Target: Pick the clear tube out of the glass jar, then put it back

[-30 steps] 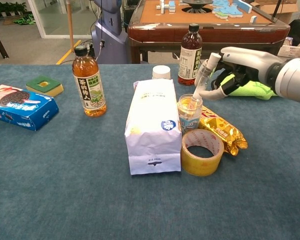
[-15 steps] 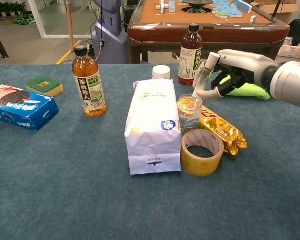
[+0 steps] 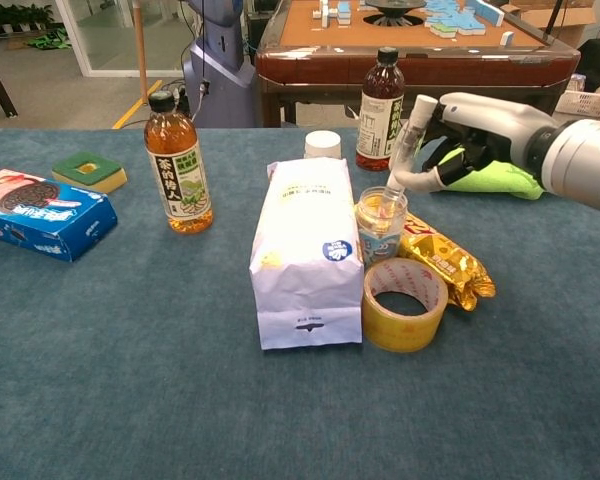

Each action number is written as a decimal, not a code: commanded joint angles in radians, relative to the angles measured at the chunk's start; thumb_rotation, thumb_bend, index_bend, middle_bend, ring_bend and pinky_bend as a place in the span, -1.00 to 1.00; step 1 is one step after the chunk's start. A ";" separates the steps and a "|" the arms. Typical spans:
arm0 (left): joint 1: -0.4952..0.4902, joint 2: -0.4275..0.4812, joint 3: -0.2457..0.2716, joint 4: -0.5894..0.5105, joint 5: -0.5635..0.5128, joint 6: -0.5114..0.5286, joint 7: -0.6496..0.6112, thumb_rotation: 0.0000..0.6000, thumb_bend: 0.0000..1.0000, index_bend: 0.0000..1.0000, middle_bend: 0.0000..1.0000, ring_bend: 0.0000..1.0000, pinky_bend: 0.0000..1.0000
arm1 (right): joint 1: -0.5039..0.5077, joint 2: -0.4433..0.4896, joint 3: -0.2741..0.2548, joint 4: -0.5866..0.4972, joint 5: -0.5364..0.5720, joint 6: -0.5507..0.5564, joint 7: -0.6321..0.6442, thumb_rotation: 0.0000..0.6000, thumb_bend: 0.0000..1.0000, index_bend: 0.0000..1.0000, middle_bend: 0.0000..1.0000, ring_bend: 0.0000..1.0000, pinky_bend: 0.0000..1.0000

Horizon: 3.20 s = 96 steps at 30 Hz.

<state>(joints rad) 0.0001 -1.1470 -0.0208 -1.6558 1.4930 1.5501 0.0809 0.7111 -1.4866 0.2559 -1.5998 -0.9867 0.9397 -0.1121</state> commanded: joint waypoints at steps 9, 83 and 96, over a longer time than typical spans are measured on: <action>-0.002 0.005 -0.004 -0.003 0.000 0.000 -0.001 1.00 -0.41 -0.71 -0.83 -0.67 -0.74 | -0.021 0.065 0.028 -0.113 -0.078 0.024 0.082 1.00 0.02 0.31 -0.16 -0.53 -0.55; -0.013 -0.004 -0.001 -0.017 0.015 -0.008 0.014 1.00 -0.41 -0.71 -0.83 -0.67 -0.74 | -0.130 0.323 -0.022 -0.183 -0.122 0.041 0.156 1.00 0.02 0.36 0.04 -0.24 -0.36; -0.014 -0.004 -0.001 -0.014 0.010 -0.013 0.013 1.00 -0.41 -0.71 -0.83 -0.67 -0.74 | -0.142 0.324 0.012 -0.226 -0.088 -0.020 0.321 1.00 0.02 0.36 0.04 -0.22 -0.36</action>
<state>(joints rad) -0.0138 -1.1515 -0.0219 -1.6700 1.5031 1.5376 0.0938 0.5796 -1.1761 0.2385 -1.7966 -1.0935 0.9874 -0.0720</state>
